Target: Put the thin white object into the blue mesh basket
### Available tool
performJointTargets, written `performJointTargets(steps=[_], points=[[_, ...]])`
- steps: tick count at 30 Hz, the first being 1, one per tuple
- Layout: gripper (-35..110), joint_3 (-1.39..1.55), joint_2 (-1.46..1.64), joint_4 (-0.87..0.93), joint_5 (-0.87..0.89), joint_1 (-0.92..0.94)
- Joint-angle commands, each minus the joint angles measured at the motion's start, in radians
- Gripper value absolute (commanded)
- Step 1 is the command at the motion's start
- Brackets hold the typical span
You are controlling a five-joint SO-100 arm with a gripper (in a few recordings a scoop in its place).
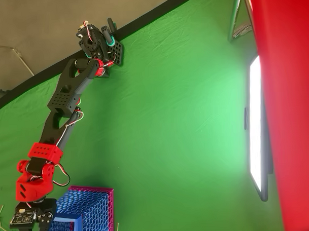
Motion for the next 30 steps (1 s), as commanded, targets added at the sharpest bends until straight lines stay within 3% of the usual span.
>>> performJointTargets(steps=[1,30], points=[[6,-0.046,0.017,0.005,0.011,-0.012],[23,0.081,0.190,0.104,0.138,-0.055]])
